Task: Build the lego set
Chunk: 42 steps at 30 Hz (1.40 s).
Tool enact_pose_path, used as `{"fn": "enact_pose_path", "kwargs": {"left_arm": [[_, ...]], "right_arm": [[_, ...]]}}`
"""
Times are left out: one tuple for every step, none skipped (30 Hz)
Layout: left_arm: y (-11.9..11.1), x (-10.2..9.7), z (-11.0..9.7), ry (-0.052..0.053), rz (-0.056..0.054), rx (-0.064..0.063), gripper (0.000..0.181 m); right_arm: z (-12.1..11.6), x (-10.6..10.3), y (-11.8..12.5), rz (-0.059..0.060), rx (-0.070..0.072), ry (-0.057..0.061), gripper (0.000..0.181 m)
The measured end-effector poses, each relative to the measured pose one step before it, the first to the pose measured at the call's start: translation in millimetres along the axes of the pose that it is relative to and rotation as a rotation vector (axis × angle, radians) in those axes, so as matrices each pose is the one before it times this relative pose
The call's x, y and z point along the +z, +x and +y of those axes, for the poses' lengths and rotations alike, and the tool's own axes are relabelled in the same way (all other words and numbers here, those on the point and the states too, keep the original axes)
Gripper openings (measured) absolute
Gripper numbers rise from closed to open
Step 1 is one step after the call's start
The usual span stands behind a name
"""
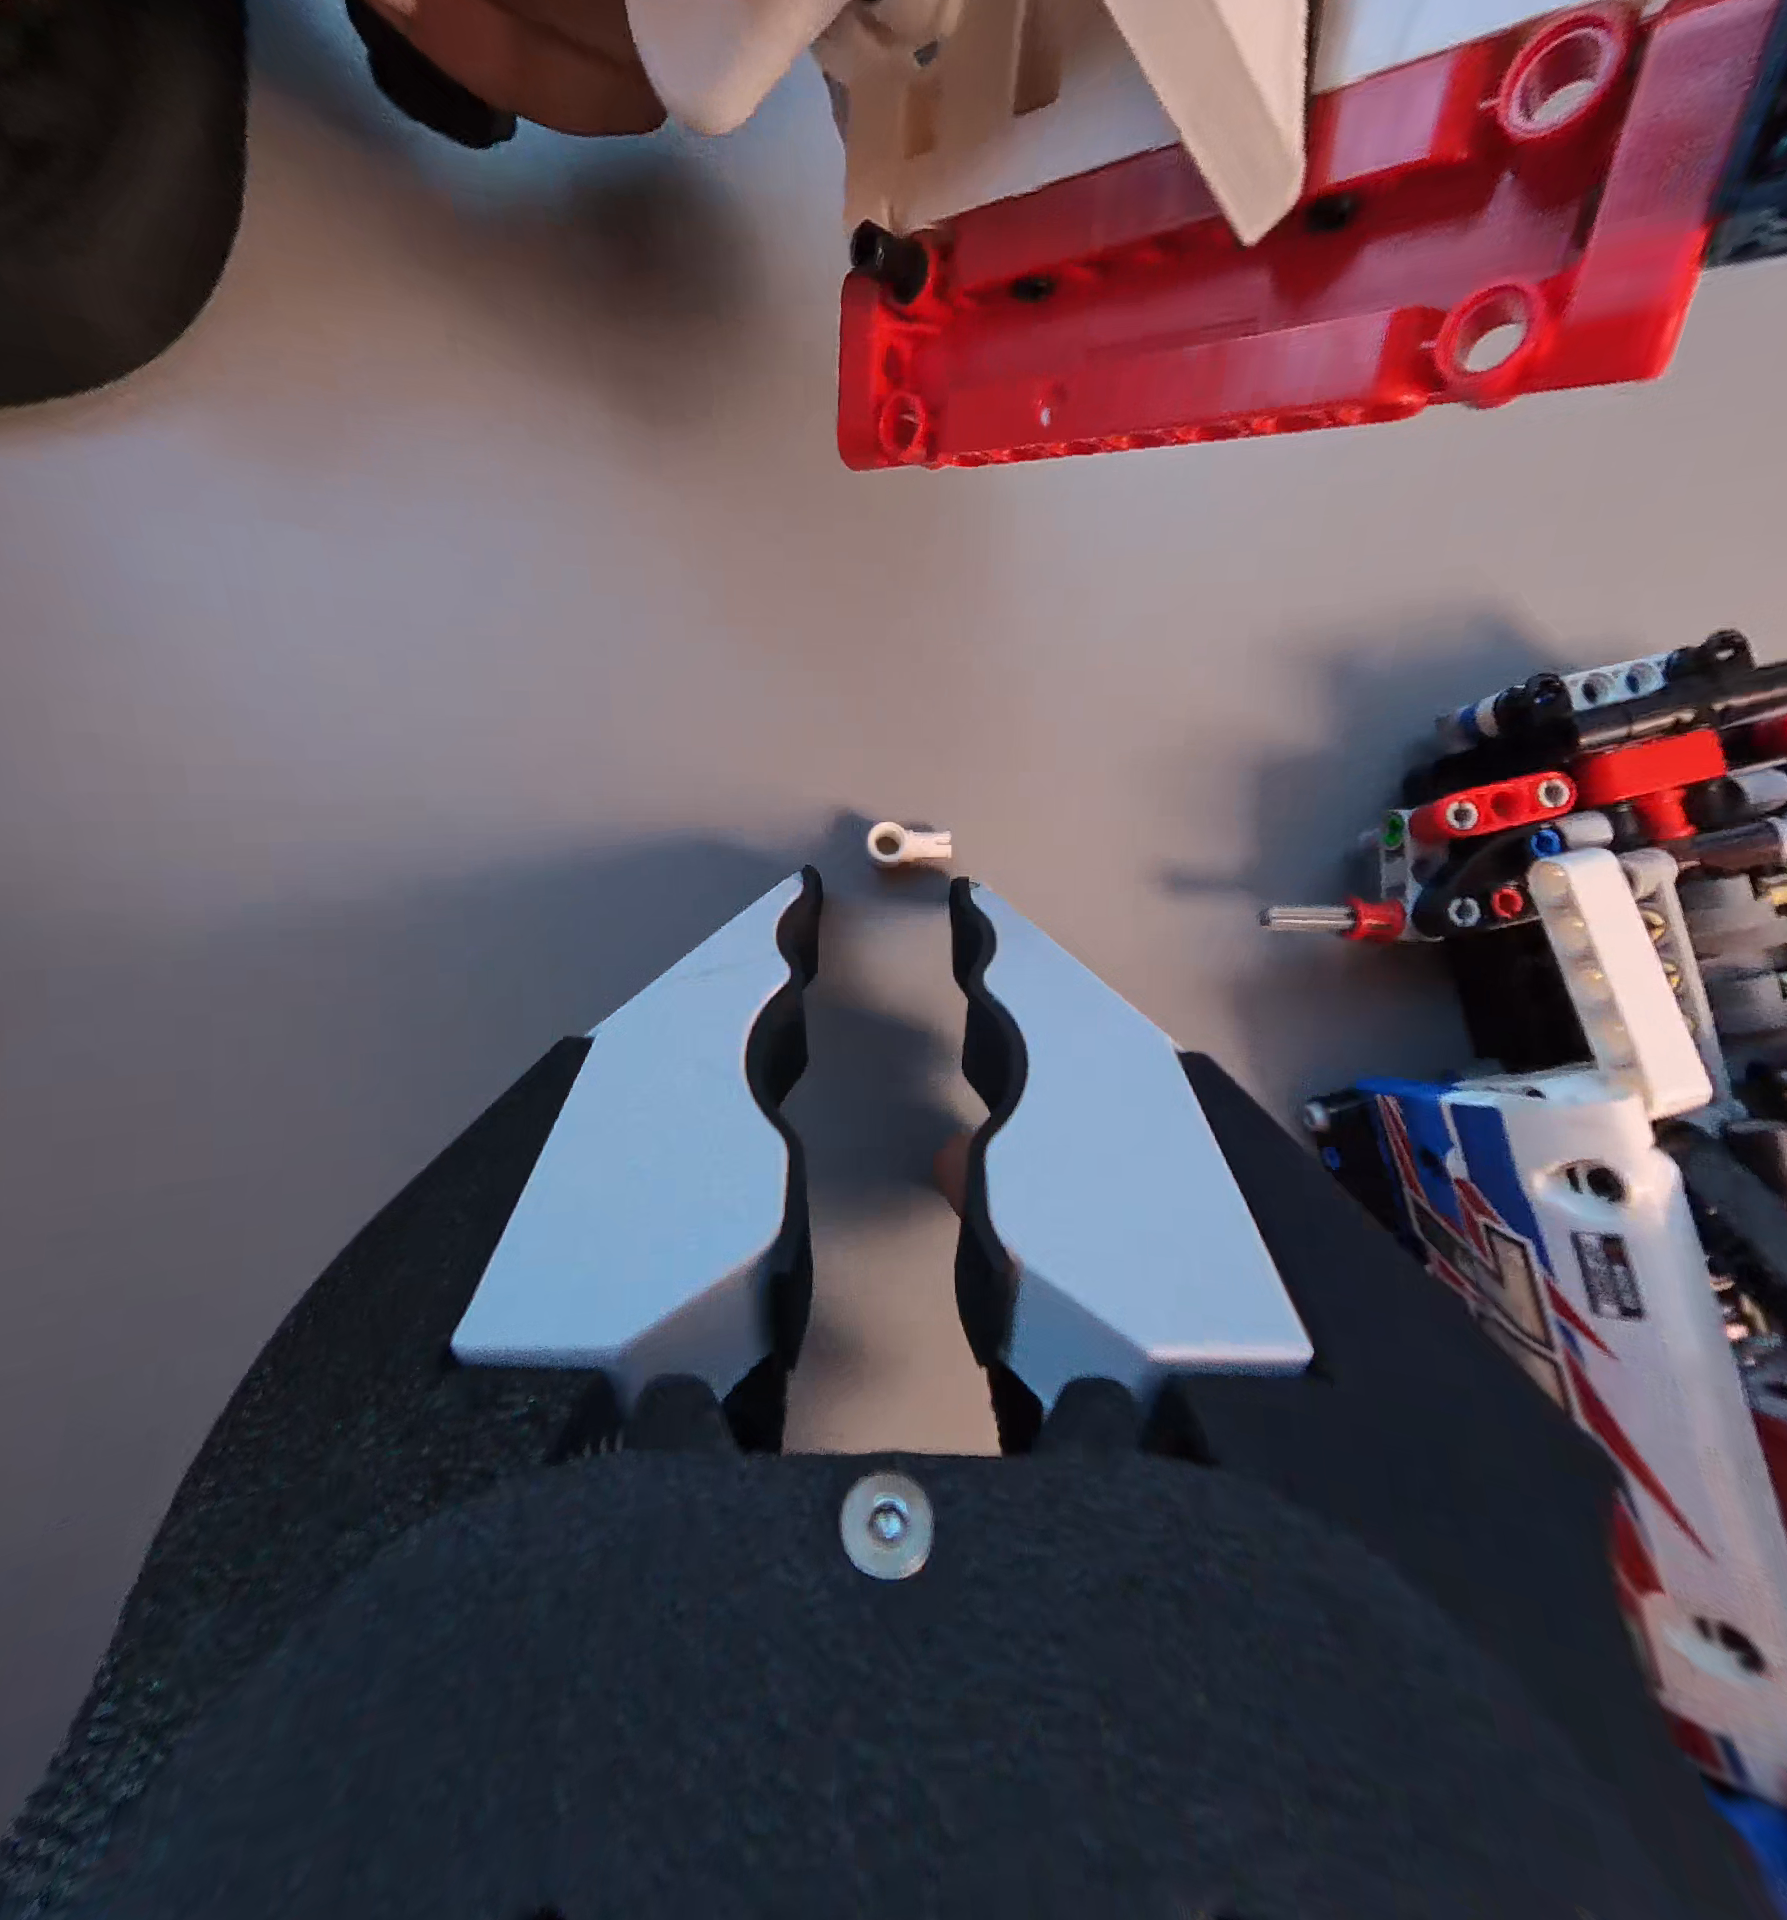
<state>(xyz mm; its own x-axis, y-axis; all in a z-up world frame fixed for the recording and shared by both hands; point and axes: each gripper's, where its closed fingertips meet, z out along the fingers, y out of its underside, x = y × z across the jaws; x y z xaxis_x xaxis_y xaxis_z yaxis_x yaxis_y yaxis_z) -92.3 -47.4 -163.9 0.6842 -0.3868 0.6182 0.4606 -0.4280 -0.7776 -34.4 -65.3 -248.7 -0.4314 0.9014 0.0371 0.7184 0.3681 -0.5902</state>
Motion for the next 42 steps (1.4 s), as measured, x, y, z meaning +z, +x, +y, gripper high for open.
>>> {"fn": "enact_pose_path", "kwargs": {"left_arm": [[0.37, 0.01, -0.21, -0.0006, 0.0009, 0.0029, 0.008], [0.45, 0.47, 0.19, -0.0021, 0.0027, 0.0011, 0.008], [0.22, 0.66, 0.55, -0.0026, 0.0027, -0.0013, 0.008], [0.12, 0.83, 0.82, -0.0037, 0.0022, -0.0028, 0.008], [0.13, 0.73, 1.15, -0.0049, 0.0018, -0.003, 0.008], [0.31, 0.4, 0.82, -0.0032, 0.0007, -0.0015, 0.008], [0.41, -0.14, 0.15, -0.0002, -0.0006, 0.0017, 0.008], [0.44, -0.51, -0.36, 0.0019, -0.0023, 0.0043, 0.008], [0.33, -0.74, -0.77, 0.0032, -0.0033, 0.0055, 0.008], [0.14, -0.76, -0.85, 0.0033, -0.0033, 0.0048, 0.008], [0.14, -0.56, -0.6, 0.0022, -0.002, 0.003, 0.008], [0.07, -0.17, -0.11, 0.0003, -0.0003, 0.0013, 0.008], [0.24, 0.08, 0.16, -0.0014, 0.0008, 0.0003, 0.008], [0.17, 0.31, 0.32, -0.0017, 0.0013, 0.0005, 0.008], [0.0, 0.4, 0.31, -0.002, 0.0015, 0.0004, 0.008], [-0.12, 0.49, 0.46, -0.0022, 0.0012, -0.0008, 0.008], [-0.24, 0.28, 0.53, -0.0017, 0.0008, -0.0025, 0.008], [-0.16, 0.25, 0.43, -0.0013, 0.0014, -0.0034, 0.008], [-0.02, -0.01, 0.28, -0.0001, 0.0009, -0.0024, 0.008], [0.07, -0.17, -0.16, 0.0009, 0.0002, 0.0004, 0.008], [0.67, -0.14, -0.04, -0.0007, 0.0027, 0.0023, 0.008], [1.37, 0.1, 0.24, -0.0025, 0.0075, 0.0013, 0.008], [1.48, 0.22, 0.22, -0.0021, 0.0086, 0.0005, 0.008], [2.48, 0.48, 1.02, -0.0072, 0.0129, 0.0072, 0.008], [4.15, 0.97, 2.27, -0.0171, 0.0197, 0.0162, 0.008], [3.52, 1.5, 2.7, -0.019, 0.0109, 0.0181, 0.008], [1.99, 1.81, 3.03, -0.0183, -0.0005, 0.0115, 0.008], [2.73, 2.37, 3.55, -0.0195, 0.0079, -0.0009, 0.008], [4.43, 2.82, 3.7, -0.02, 0.0224, -0.0089, 0.008], [4.49, 3.46, 3.87, -0.019, 0.0233, -0.0096, 0.008], [3.8, 4.08, 5.09, -0.0271, 0.0196, -0.0085, 0.008], [4.0, 4.75, 5.57, -0.0304, 0.0205, -0.0091, 0.008], [5.25, 5.15, 4.78, -0.0232, 0.0276, -0.0105, 0.008], [5.73, 5.41, 4.09, -0.0184, 0.0298, -0.012, 0.008], [3.77, 5.21, 3.35, -0.015, 0.0178, -0.0089, 0.008], [2.28, 4.44, 2.86, -0.0129, 0.0076, -0.0067, 0.008], [1.95, 3.72, 2.36, -0.0105, 0.0092, -0.0087, 0.008], [1.77, 2.97, 1.8, -0.0066, 0.0108, -0.0111, 0.008], [1.0, 2.43, 1.38, -0.0045, 0.0071, -0.0081, 0.008], [-0.17, 1.67, 1.29, -0.0039, 0.0004, -0.0059, 0.008], [-1.03, 1.27, 0.91, -0.0033, -0.0046, -0.0053, 0.008], [-0.66, 0.94, 1.08, -0.0048, -0.0023, -0.0031, 0.008]], "right_arm": [[-1.83, 0.7, -1.61, 0.0198, 0.0142, 0.0105, 0.021], [-1.87, 1.15, -1.78, 0.0082, 0.0015, 0.006, 0.02], [-1.77, 1.55, -0.25, 0.0047, -0.0054, -0.0012, 0.018], [-1.94, 1.93, 0.31, -0.003, -0.0113, -0.0025, 0.017], [-2.28, 1.92, 1.41, -0.0061, -0.0077, -0.002, 0.016], [-1.72, 1.7, 2.09, -0.0098, -0.0071, -0.0055, 0.015], [-1.55, 1.3, 1.63, -0.0142, -0.0143, -0.0068, 0.015], [-0.78, 0.65, 0.62, -0.0162, -0.0185, -0.0034, 0.015], [0.34, -0.05, 0.3, -0.0127, -0.0098, -0.0036, 0.016], [1.05, -0.63, 0.11, -0.0077, -0.0029, -0.0021, 0.016], [1.63, -1.25, -1.09, -0.008, -0.0068, 0.0022, 0.016], [1.76, -1.43, -0.95, -0.0024, -0.0118, 0.0076, 0.017], [1.75, -1.53, 0.01, 0.0052, -0.0061, 0.01, 0.017], [0.97, -0.73, 0.44, 0.0062, 0.0016, 0.0106, 0.017], [0.04, -0.18, 0.68, 0.0083, 0.005, 0.0107, 0.018], [-0.18, 0.08, 0.53, 0.0074, 0.0048, 0.0044, 0.019], [-0.13, 0.22, 0.26, 0.0067, 0.004, -0.0006, 0.019], [-0.31, 0.28, -0.25, 0.0043, 0.0036, -0.0024, 0.018], [-0.26, 0.25, -1.4, -0.0029, 0.0023, 0.0001, 0.016], [-0.79, 0.68, -1.33, -0.001, 0.0002, 0.0056, 0.012], [-0.9, 0.87, -1.94, -0.0044, -0.0042, 0.0054, 0.011], [-0.92, 0.68, -0.71, 0.004, -0.0149, -0.0004, 0.01], [-0.47, 0.02, 0.1, 0.0104, -0.0337, -0.005, 0.009], [-0.06, -1.04, 1.39, 0.0234, -0.0517, 0.0036, 0.008], [-3.77, -4.83, 2.01, 0.0306, -0.0731, 0.0423, 0.007], [-7.42, -9.26, -2.99, -0.0072, -0.0627, 0.0686, 0.006], [-7.55, -11.96, 1.26, 0.0115, -0.0269, 0.0574, 0.005], [-4.98, -13.49, 5.66, 0.0305, -0.0247, 0.0374, 0.004], [-1.82, -14.26, 7.91, 0.0413, -0.0402, 0.0174, 0.004], [1.84, -13.91, 9.33, 0.0463, -0.0435, -0.0038, 0.004], [3.49, -12.49, 7.68, 0.0327, -0.0361, -0.0114, 0.004], [2.77, -10.7, 4.4, 0.0138, -0.0273, -0.0031, 0.004], [1.42, -8.43, 1.1, 0.0001, -0.0214, 0.0037, 0.004], [1.44, -5.95, -1.22, -0.0053, -0.0241, -0.0033, 0.003], [1.01, -4.07, -2.96, -0.008, -0.0298, -0.006, 0.004], [0.28, -2.45, -4.14, -0.0114, -0.0291, -0.0053, 0.004], [-0.59, -1.47, -3.92, -0.0074, -0.0294, -0.003, 0.004], [-0.01, -0.69, -4.69, -0.0134, -0.0305, -0.0077, 0.004], [0.72, -0.04, -4.88, -0.0163, -0.0284, -0.0129, 0.004], [0.73, 0.27, -4.16, -0.014, -0.0252, -0.0127, 0.004], [-0.39, 0.29, -3.66, -0.0129, -0.0187, -0.0054, 0.004], [-0.65, 0.35, -1.82, -0.0044, -0.0117, -0.0045, 0.004]]}}
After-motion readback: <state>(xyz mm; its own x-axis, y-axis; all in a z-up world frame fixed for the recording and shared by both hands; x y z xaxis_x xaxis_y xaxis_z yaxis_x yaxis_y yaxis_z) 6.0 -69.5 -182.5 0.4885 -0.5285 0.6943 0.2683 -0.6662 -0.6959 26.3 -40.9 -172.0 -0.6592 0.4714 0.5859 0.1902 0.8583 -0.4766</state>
